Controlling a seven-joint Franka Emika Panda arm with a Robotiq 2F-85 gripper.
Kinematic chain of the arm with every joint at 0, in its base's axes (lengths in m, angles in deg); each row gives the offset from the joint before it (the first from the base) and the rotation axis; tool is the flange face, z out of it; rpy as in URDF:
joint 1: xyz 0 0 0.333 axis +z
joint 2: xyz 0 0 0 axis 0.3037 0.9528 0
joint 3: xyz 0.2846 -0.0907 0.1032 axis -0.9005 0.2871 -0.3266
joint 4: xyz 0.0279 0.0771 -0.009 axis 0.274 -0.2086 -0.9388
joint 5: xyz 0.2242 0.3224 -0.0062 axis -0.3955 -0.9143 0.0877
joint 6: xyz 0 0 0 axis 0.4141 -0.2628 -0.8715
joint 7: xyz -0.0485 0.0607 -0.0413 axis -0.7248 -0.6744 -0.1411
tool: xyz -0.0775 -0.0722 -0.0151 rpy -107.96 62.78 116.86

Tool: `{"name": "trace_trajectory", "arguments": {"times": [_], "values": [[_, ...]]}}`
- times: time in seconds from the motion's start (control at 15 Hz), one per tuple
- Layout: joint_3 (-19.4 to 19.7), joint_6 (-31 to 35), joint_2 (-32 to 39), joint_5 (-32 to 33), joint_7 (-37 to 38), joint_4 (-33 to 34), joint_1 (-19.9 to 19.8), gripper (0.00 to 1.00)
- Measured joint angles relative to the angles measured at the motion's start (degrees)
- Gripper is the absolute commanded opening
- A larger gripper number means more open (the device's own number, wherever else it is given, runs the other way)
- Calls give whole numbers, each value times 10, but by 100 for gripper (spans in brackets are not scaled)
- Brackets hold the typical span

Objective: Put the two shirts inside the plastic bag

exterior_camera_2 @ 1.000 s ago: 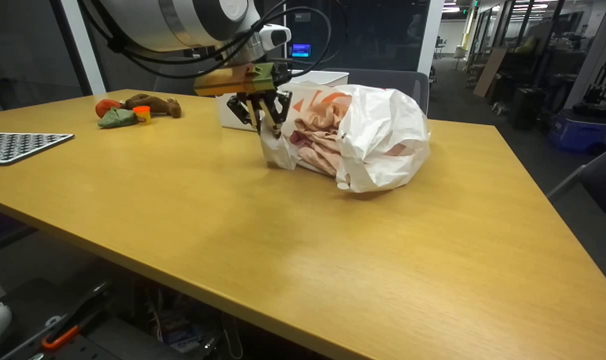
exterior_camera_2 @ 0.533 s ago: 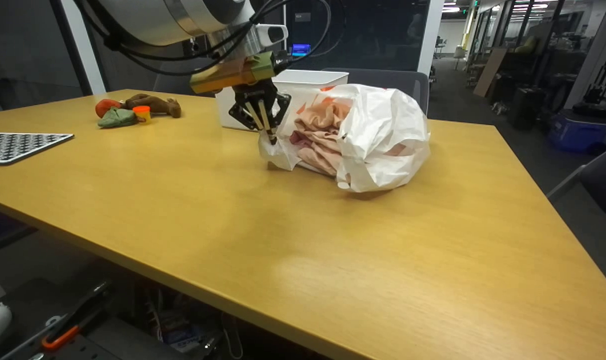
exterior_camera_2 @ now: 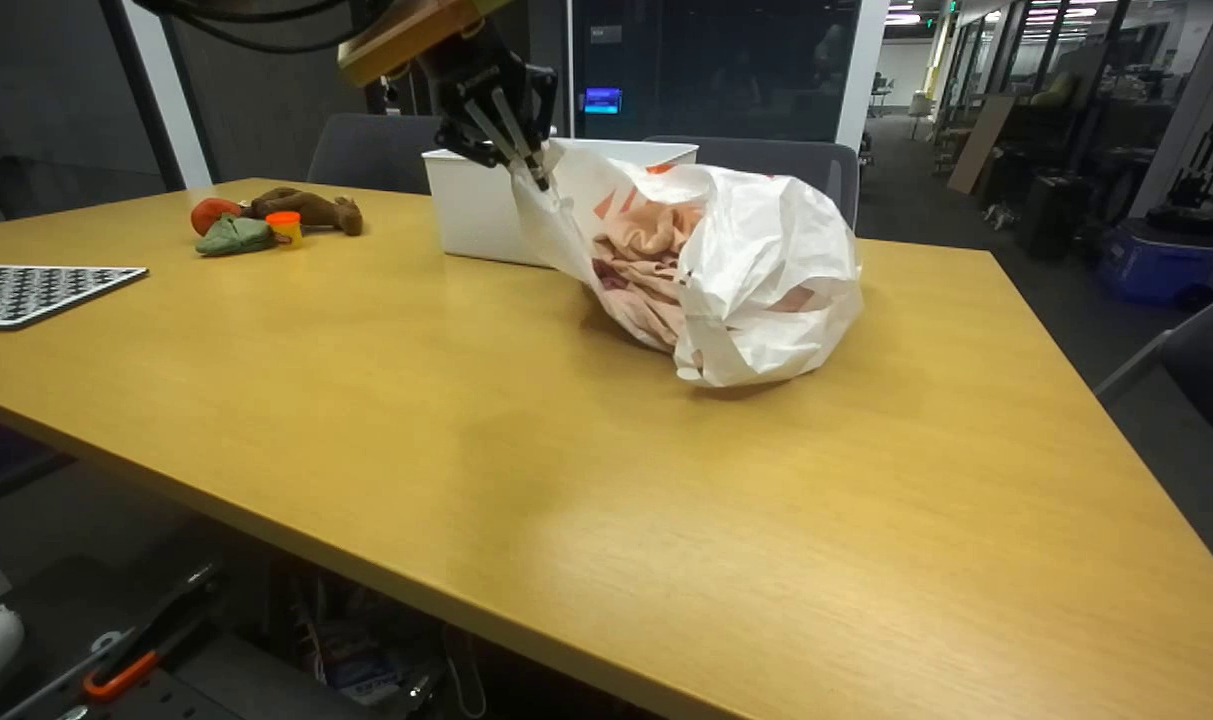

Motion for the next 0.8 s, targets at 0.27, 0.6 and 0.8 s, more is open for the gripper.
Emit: {"name": "trace_trajectory", "arguments": {"times": [0.27,0.6,0.8], "values": [[-23,40,-35,111,93,0,-20,0],[-38,94,-53,228,222,0,-47,0],[-39,105,-52,254,256,-4,-49,0]]}}
